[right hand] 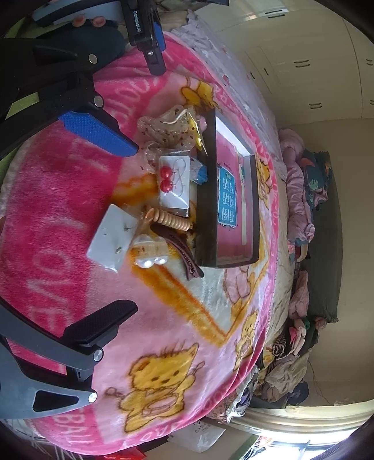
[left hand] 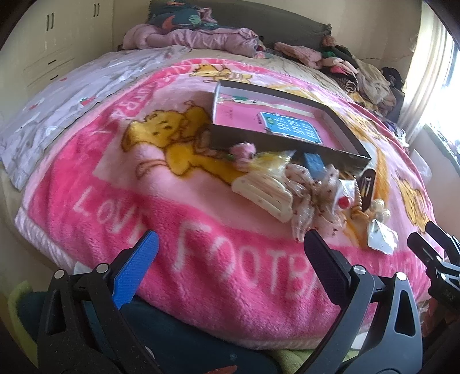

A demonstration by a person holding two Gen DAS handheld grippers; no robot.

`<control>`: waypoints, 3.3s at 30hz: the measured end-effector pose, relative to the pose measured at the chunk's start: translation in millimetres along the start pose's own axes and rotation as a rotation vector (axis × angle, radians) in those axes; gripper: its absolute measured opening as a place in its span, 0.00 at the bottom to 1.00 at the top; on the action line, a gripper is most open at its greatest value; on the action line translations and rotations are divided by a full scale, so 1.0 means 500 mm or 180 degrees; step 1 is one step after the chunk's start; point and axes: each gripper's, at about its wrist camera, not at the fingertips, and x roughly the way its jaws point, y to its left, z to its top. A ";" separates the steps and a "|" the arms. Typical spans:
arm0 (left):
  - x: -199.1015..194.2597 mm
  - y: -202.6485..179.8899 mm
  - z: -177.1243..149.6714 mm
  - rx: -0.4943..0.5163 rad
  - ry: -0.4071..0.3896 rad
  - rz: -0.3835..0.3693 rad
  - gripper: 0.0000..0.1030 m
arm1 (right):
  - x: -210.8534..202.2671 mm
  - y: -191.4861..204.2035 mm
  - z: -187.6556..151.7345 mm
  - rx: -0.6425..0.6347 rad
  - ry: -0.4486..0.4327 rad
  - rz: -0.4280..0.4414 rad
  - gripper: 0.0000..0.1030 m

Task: Organize jewelry
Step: 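Lower the left tool toward the yellow ring packet while the right tool approaches the pearl clip, then grasp the yellow ring packet with the left tool while the right tool grasps the pearl clip, then carry the ring packet into the box with the left tool while the right tool drops the pearl clip there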

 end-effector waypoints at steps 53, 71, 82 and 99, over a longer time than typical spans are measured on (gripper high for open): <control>0.170 -0.021 0.129 0.0142 0.0364 -0.0816 0.40 | 0.213 -0.089 0.039 0.0175 0.0573 0.0346 0.35; 0.094 0.004 0.134 0.0132 0.0125 -0.0820 0.39 | 0.150 -0.123 0.059 0.0210 0.0364 0.0215 0.34; 0.103 0.017 0.192 0.0096 0.0002 -0.0749 0.39 | 0.148 -0.116 0.130 0.0152 0.0125 0.0238 0.34; 0.158 -0.009 0.295 0.0095 -0.0077 -0.0708 0.36 | 0.240 -0.089 0.242 0.0086 0.0030 0.0351 0.34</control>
